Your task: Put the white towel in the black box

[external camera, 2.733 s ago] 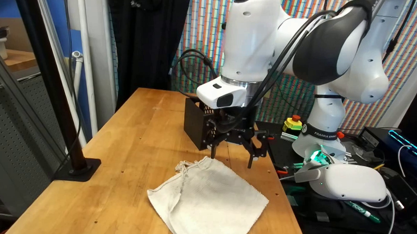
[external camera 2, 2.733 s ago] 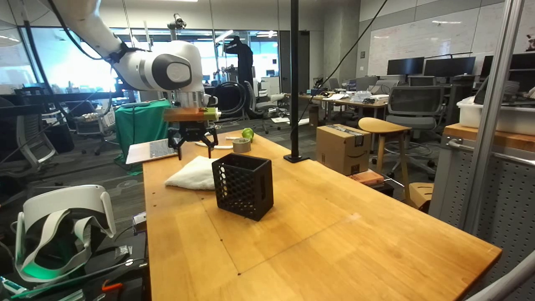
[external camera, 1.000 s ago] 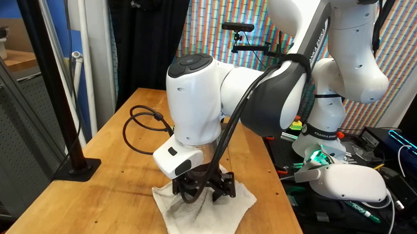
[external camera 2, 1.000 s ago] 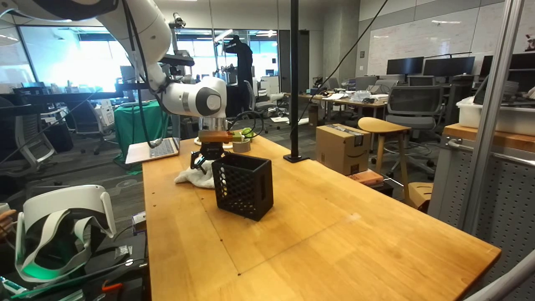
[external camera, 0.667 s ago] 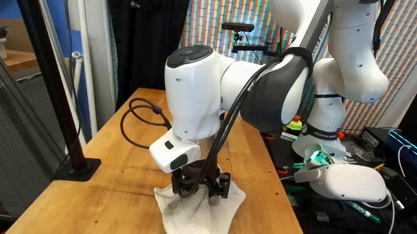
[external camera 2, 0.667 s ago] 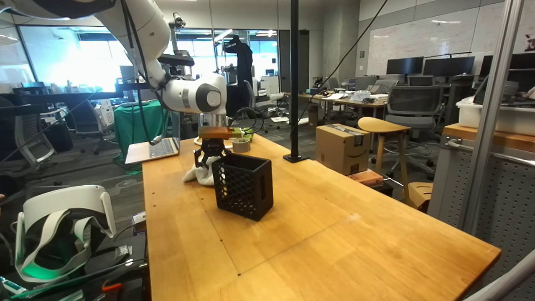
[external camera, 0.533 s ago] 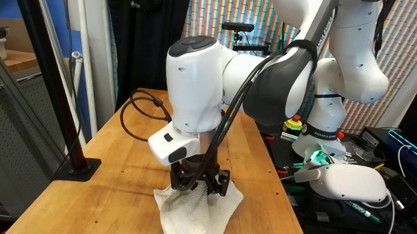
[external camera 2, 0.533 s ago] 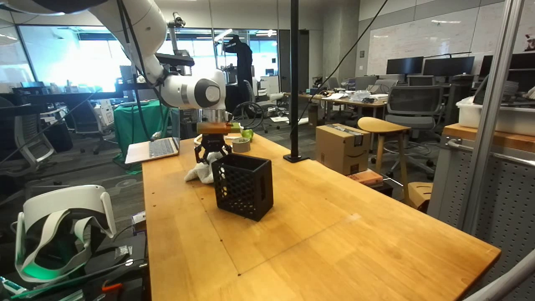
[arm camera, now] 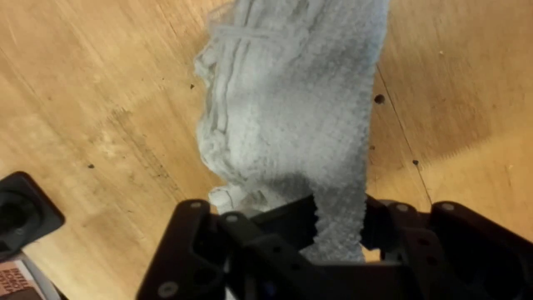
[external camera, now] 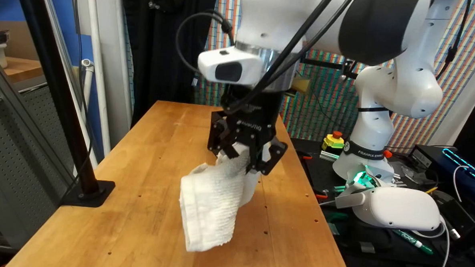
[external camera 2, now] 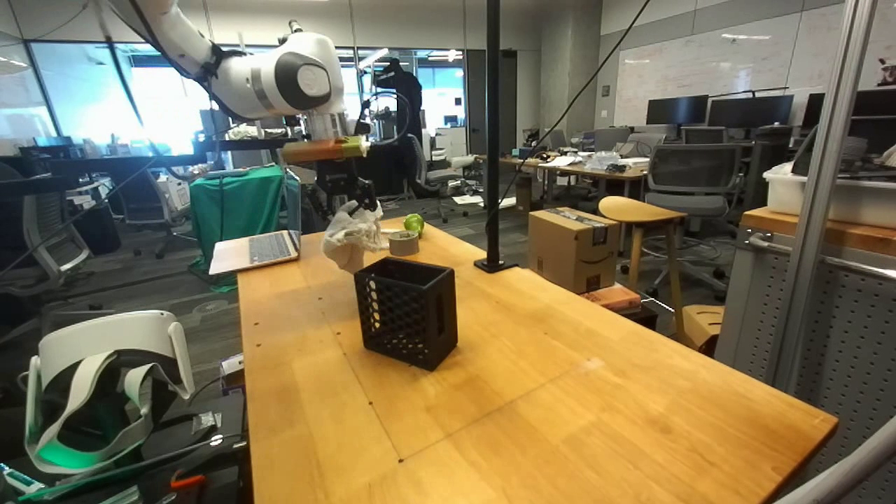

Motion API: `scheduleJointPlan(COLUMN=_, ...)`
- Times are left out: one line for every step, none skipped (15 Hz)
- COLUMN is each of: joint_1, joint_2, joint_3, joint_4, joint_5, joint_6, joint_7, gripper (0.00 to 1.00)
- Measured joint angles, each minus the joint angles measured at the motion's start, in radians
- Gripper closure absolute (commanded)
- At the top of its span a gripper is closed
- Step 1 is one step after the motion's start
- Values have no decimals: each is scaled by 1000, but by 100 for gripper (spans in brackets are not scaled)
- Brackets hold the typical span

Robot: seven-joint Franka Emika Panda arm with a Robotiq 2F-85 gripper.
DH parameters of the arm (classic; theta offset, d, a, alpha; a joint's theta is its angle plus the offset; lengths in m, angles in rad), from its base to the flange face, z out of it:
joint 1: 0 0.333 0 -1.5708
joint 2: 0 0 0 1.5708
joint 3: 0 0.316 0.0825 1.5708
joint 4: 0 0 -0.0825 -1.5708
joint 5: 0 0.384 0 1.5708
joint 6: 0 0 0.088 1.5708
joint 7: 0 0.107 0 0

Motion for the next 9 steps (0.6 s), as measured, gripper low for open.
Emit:
scheduleJointPlan(joint_1=-5, joint_2=-57, joint_3=-2, joint_4=-32, joint_5=23, joint_6=-5, joint_7=23, gripper=84)
scheduleJointPlan(joint_1=-10, joint_2=-116, joint_3=-7, joint_4=-67, joint_5=48, joint_6=-9, joint_7=41, gripper=84)
scheduleJointPlan(joint_1=-15, joint_2=-172, joint_3=-16, joint_4=-102, joint_5=73, joint_6=-13, joint_7=52, gripper=85)
scheduleJointPlan(joint_1=-20, joint_2=-226, joint_3=-30, joint_4=-138, joint_5=97, joint_6=-14, joint_7=55, gripper=84)
scheduleJointPlan(joint_1=-23, joint_2=-280, joint_3=-49, joint_4=-174, joint_5=117, joint_6=-15, joint_7=55, gripper=84)
scheduleJointPlan(joint_1=-26, joint_2=-329, joint_3=-71, joint_4=-207, joint_5=127, joint_6=-17, joint_7=54, gripper=84)
scheduleJointPlan(joint_1=-28, joint_2=-374, joint_3=-95, joint_4=-237, joint_5=131, joint_6=-18, joint_7=53, gripper=84)
scheduleJointPlan(joint_1=-31, joint_2=-415, joint_3=-120, joint_4=-265, joint_5=131, joint_6=-20, joint_7=49, gripper=84)
scheduleJointPlan(joint_1=-35, joint_2=-451, joint_3=-144, joint_4=-287, joint_5=131, joint_6=-23, joint_7=41, gripper=84)
